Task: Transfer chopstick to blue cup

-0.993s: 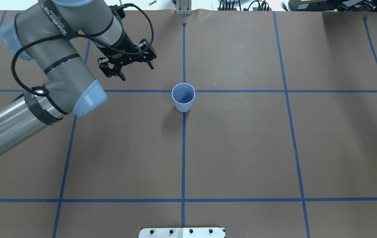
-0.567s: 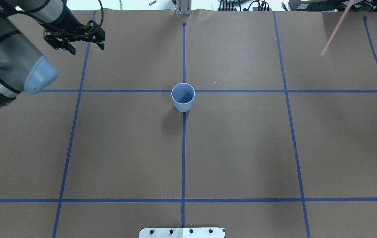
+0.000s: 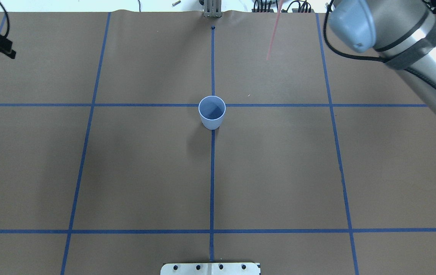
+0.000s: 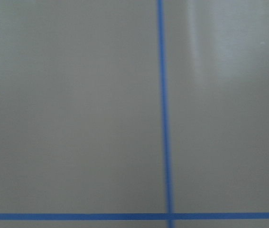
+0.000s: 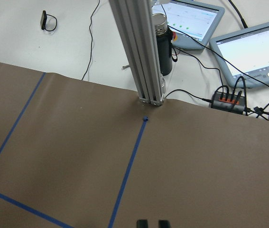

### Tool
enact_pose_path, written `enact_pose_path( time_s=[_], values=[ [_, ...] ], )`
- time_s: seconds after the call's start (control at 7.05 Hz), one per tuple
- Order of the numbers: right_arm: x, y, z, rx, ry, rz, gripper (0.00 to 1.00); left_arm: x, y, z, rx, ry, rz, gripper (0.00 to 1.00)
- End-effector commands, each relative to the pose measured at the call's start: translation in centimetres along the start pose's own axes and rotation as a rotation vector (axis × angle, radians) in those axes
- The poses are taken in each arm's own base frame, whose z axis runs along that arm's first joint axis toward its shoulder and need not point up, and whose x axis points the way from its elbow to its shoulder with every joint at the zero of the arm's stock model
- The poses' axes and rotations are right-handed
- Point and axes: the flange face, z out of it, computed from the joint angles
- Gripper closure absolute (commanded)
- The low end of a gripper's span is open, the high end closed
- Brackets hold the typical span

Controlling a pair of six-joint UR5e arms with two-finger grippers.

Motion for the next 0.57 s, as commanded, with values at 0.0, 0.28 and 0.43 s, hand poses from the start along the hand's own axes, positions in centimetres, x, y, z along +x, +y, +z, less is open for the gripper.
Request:
enact_pose_path(
  time_s=[0.0, 0.28, 0.43],
  values=[
    [-7.4, 1.3, 3.0, 0.004, -0.012, -0.05, 1.0, -5.3, 3.3, 0.8, 0.007, -0.017, 0.066, 0.02],
    [-11.8, 4.8, 6.5, 0.002, 0.005, -0.101, 1.0, -6.0, 3.5, 1.2, -0.005, -0.023, 0.053, 0.02],
    [-13.0, 6.3, 7.7, -0.009, 0.007, -0.115, 1.0, -6.1, 3.5, 1.3, -0.007, -0.023, 0.049, 0.02]
  ],
)
